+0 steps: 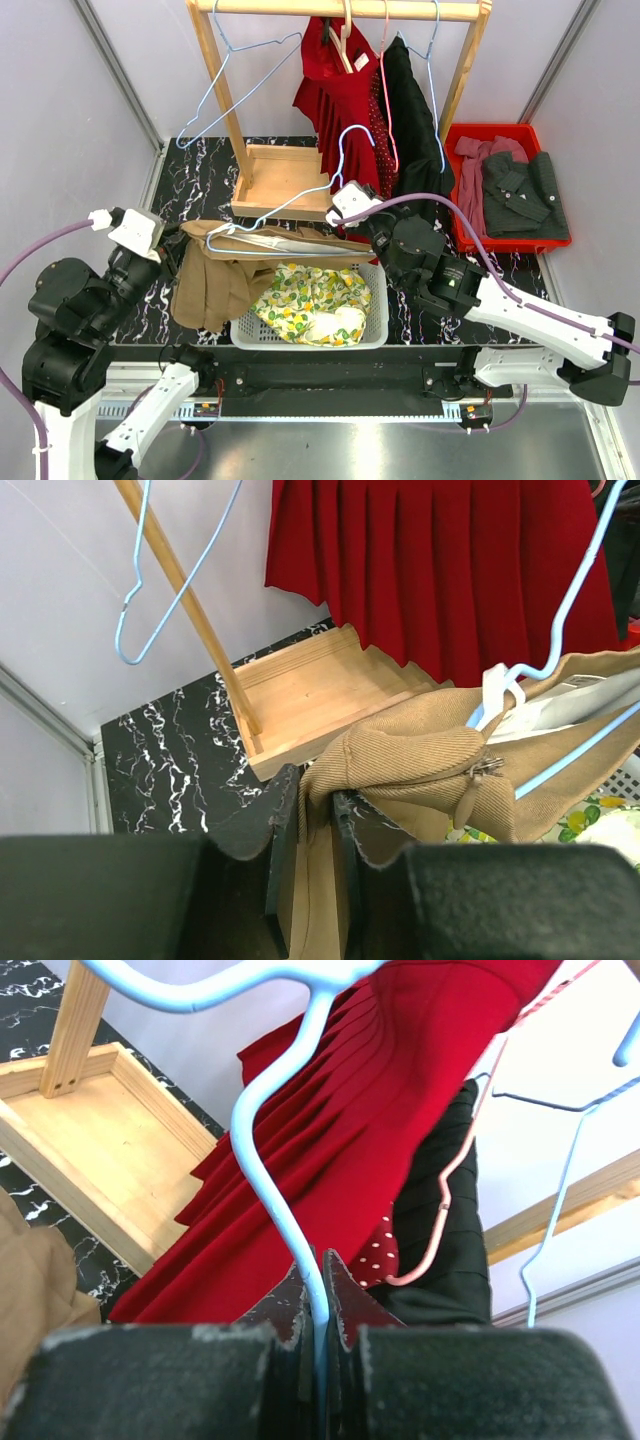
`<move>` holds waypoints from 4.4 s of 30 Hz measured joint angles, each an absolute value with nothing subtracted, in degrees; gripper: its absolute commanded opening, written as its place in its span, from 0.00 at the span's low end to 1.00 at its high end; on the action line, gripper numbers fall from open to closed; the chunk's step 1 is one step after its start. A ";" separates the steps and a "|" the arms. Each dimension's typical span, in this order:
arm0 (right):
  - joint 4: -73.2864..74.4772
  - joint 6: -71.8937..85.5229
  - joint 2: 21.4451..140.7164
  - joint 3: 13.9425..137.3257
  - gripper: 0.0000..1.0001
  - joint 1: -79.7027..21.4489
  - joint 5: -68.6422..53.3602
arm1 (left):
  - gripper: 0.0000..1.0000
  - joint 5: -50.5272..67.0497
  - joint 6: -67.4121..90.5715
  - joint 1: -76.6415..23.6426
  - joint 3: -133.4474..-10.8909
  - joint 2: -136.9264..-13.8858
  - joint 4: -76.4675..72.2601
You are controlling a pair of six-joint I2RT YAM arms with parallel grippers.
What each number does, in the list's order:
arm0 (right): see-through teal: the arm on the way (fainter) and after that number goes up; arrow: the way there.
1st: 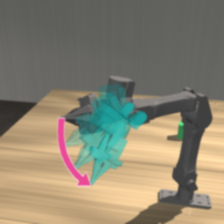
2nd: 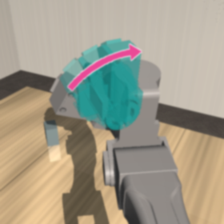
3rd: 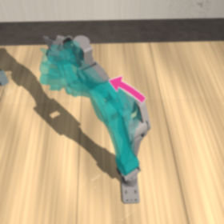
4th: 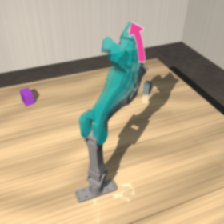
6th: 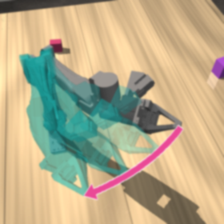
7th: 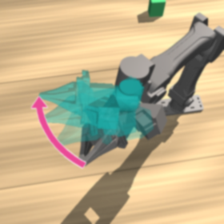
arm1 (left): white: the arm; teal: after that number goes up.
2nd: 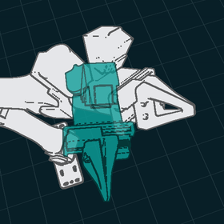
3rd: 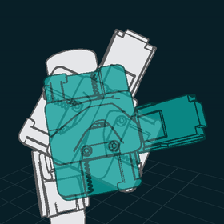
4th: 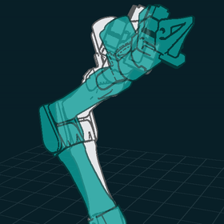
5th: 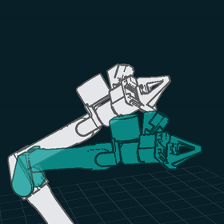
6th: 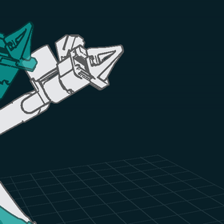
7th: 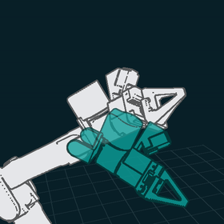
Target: Remove the skirt from the hanger
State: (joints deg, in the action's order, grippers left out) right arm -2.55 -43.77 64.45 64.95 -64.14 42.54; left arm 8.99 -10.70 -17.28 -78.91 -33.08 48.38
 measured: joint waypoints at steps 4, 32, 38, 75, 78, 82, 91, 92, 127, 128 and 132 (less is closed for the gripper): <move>-2.35 -45.41 64.34 65.04 0.00 -64.45 42.94 | 0.20 9.41 -10.41 -17.28 -78.91 -33.89 48.31; -9.72 -44.45 64.93 79.05 0.00 -65.08 38.94 | 0.06 24.77 4.51 -16.69 -73.97 -41.19 38.81; -9.69 -44.45 72.69 87.35 0.00 -65.10 38.33 | 0.07 25.80 7.22 -22.37 -75.92 -53.89 34.96; 13.02 -36.69 82.78 126.13 0.00 -65.36 33.04 | 0.99 18.92 -7.14 -23.88 -81.38 -44.21 38.39; 14.09 -36.07 83.88 120.79 0.00 -65.36 33.04 | 0.99 15.62 -8.93 -23.46 -81.38 -41.47 39.33; 16.88 -35.64 87.88 119.11 0.00 -65.39 32.75 | 0.99 9.15 -12.75 -23.11 -84.03 -37.54 40.49; 16.03 -35.68 89.27 113.51 0.00 -67.81 32.05 | 0.99 1.15 -24.45 -23.07 -105.84 -38.35 42.02; 15.70 -35.88 89.32 112.16 0.00 -68.23 32.05 | 0.99 1.08 -25.10 -23.07 -107.44 -38.37 42.50; -15.49 -59.46 92.53 90.67 0.00 -76.47 38.61 | 0.47 13.65 -25.12 -21.45 -101.30 -47.68 60.12; -16.05 -59.61 92.53 90.67 0.00 -76.47 38.63 | 0.47 14.28 -25.19 -21.45 -101.30 -47.75 60.77; -17.78 -59.61 92.42 90.78 0.00 -76.51 38.57 | 0.35 16.21 -25.23 -21.45 -100.68 -47.97 62.46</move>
